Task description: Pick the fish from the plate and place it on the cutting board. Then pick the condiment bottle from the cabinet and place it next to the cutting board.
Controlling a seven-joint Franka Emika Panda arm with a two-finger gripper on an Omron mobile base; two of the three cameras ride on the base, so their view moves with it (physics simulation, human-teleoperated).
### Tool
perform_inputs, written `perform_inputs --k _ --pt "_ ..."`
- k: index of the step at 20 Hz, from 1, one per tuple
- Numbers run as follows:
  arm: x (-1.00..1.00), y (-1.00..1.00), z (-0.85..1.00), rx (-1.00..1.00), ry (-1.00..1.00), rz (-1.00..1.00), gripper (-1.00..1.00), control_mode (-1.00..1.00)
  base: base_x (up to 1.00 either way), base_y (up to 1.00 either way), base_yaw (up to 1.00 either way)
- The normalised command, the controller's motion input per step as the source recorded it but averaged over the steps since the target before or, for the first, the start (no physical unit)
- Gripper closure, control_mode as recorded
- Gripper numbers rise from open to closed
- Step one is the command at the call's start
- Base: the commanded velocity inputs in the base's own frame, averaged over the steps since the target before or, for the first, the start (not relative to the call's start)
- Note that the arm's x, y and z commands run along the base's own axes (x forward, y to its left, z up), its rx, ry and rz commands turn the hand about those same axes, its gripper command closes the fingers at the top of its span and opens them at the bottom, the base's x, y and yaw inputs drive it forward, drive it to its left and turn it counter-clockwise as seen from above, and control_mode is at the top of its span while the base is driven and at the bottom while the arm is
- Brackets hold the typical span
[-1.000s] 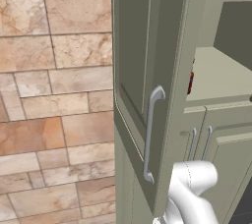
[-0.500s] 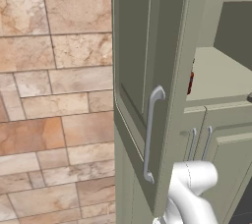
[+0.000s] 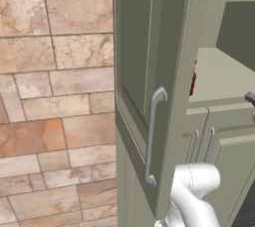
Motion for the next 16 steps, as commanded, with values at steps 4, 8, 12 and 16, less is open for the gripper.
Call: perform_inputs --k 4,8,12,16 --pt "0.16 0.28 -0.38 0.04 -0.10 -0.05 -1.00 -1.00 0.00 0.00 0.00" --pt "0.19 0.25 -0.40 0.05 -0.07 -0.05 -1.00 -1.00 0.00 0.00 0.00" --pt "0.20 0.20 -0.36 0.07 -0.05 -0.05 -1.00 -1.00 0.00 0.00 0.00" --pt "0.24 0.15 -0.35 0.08 -0.01 -0.06 -1.00 -1.00 0.00 0.00 0.00"
